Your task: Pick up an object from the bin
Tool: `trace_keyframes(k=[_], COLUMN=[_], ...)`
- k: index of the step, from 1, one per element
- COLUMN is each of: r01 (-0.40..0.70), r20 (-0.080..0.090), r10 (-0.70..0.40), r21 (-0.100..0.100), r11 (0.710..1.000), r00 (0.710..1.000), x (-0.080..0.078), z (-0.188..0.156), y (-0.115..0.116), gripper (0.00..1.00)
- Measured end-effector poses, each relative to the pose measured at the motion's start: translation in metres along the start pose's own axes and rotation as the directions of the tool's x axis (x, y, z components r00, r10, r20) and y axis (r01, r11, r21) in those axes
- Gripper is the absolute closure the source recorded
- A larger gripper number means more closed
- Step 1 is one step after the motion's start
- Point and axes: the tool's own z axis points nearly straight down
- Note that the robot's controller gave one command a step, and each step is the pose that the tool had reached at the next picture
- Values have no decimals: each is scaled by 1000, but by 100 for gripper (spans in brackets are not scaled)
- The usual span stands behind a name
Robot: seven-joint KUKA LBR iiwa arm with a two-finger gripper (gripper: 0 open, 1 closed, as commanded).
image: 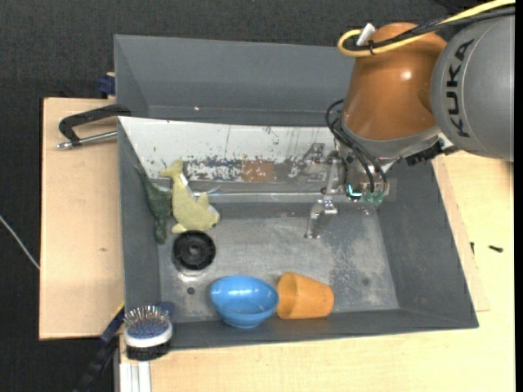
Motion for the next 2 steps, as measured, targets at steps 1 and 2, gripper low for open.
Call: trace_keyframes(k=[1, 2], r01=[205, 536], r20=[0, 3], r10=[-205, -536], r21=[-1, 5], r11=[979, 844], r00=[979, 844], x=[66, 79], z=[70, 79], y=[59, -11], gripper=[0, 0])
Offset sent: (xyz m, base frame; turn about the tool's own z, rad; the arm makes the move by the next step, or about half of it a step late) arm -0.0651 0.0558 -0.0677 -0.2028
